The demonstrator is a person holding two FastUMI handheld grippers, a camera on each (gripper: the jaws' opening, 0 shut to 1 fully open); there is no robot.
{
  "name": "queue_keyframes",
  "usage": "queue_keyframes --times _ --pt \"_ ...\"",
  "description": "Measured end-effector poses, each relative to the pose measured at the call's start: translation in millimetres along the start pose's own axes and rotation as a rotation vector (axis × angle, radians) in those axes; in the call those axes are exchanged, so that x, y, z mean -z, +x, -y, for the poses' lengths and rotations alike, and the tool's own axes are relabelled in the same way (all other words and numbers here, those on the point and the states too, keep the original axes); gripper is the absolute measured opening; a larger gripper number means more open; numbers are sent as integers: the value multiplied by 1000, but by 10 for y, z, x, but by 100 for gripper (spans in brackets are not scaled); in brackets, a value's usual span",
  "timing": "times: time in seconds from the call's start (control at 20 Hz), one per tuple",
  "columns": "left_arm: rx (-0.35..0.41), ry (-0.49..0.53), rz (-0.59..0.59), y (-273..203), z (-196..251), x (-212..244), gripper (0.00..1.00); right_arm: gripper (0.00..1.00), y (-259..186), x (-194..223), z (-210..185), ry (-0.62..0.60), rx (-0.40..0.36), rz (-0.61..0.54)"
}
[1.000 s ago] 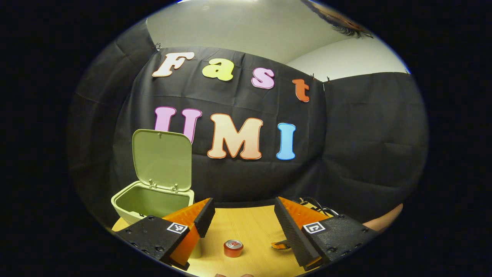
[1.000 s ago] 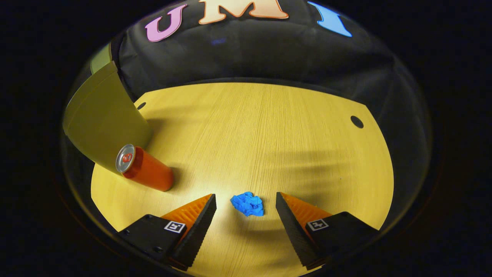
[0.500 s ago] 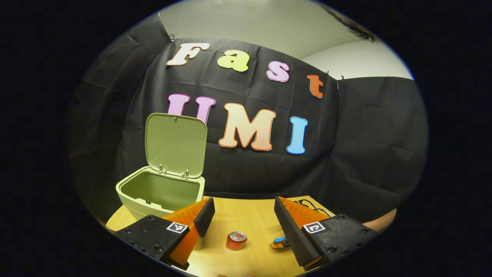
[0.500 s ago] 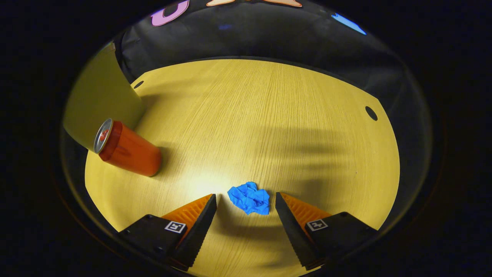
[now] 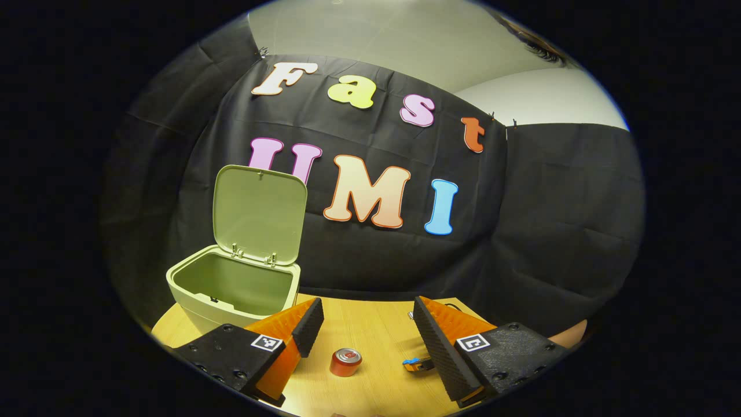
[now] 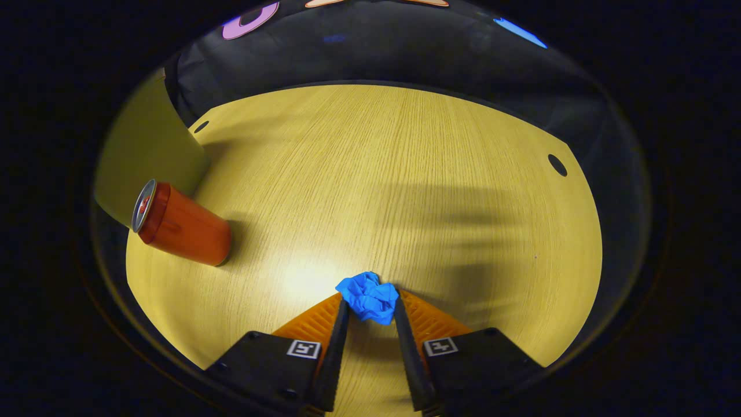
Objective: Press the lid of the desktop garbage bin to open it, pick up the crumpled paper on the desktop and throw it into the bin, then pick up the pop can on the desktop and drop it into the bin, and finally close the garbage bin lid.
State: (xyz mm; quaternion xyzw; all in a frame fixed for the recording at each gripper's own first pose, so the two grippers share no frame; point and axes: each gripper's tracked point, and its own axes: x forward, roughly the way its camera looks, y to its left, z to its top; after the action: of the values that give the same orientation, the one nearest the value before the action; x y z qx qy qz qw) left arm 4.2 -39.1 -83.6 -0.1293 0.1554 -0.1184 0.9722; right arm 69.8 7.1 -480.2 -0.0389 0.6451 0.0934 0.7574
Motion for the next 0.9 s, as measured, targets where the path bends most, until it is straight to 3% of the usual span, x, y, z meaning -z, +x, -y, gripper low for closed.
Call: queue_keyframes --times 0.1,0.35,0.9 --pt "-3 0 -4 -2 -8 6 92 39 -18 -27 11 -6 0 17" --pt "-25 17 -8 6 -103 6 93 28 -100 -105 -6 -20 -4 63" --pt "-87 33 -24 -95 -453 69 93 28 -1547 -902 -52 -11 -91 328"
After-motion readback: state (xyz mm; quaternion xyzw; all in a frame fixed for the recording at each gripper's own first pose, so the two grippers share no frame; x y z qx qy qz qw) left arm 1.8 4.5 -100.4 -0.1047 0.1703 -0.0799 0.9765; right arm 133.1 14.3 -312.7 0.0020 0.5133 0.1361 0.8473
